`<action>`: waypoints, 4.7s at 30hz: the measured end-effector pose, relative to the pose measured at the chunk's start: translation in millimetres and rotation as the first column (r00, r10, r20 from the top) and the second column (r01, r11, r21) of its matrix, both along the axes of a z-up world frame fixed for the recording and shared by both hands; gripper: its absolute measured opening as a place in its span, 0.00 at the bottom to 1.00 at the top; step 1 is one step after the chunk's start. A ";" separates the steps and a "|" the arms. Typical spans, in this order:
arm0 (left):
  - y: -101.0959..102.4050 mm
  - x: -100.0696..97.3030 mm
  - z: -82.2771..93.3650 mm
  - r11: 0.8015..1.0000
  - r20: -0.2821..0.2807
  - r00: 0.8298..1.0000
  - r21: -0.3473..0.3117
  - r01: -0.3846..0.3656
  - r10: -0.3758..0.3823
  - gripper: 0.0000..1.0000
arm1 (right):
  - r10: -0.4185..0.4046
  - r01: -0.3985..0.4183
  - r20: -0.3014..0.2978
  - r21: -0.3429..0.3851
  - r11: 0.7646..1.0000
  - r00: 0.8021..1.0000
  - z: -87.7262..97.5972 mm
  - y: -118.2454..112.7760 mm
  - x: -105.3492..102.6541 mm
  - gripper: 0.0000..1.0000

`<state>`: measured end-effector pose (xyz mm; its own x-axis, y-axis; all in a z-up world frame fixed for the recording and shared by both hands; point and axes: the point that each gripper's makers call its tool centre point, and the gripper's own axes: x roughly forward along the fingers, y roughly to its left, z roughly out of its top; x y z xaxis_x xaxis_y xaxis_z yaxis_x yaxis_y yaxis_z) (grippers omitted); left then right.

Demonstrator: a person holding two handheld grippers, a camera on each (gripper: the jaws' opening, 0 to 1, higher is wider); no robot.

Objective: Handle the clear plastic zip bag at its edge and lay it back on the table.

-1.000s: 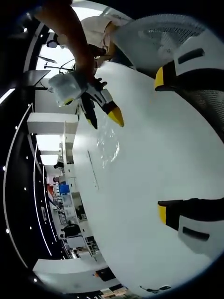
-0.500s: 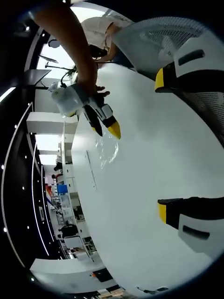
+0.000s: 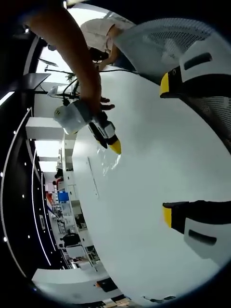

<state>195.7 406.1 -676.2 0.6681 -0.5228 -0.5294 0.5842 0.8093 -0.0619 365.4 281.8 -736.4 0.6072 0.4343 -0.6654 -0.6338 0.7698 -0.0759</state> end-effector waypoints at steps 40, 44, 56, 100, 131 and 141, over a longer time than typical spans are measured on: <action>-13.0 2.9 -4.4 0.999 -0.029 0.999 -0.018 0.040 -0.040 0.99 | -0.043 0.029 -0.161 -0.089 0.996 0.986 -41.9 5.0 20.6 0.05; -17.0 1.9 -4.4 0.999 -0.031 0.998 -0.019 0.049 -0.049 0.99 | -0.004 -0.015 -0.171 -0.108 0.994 0.985 -42.4 -1.1 10.9 0.00; -18.4 -5.0 -5.6 0.998 -0.042 0.998 -0.010 0.055 -0.055 0.96 | 0.065 -0.097 -0.221 -0.136 0.986 0.973 -46.2 -15.0 -6.2 0.00; -24.6 -13.5 -14.7 0.995 -0.061 0.993 0.027 0.101 -0.099 0.90 | 0.422 -0.447 -0.170 -0.162 0.880 0.891 -3.3 -27.9 -54.8 0.00; -25.9 -16.5 -15.7 0.993 -0.072 0.991 0.022 0.115 -0.113 0.89 | 0.557 -0.571 -0.128 -0.157 0.805 0.820 13.4 -28.8 -80.8 0.00; -25.3 -17.5 -15.8 0.993 -0.071 0.991 0.018 0.116 -0.115 0.89 | 0.581 -0.593 -0.117 -0.164 0.788 0.805 19.6 -28.7 -87.0 0.00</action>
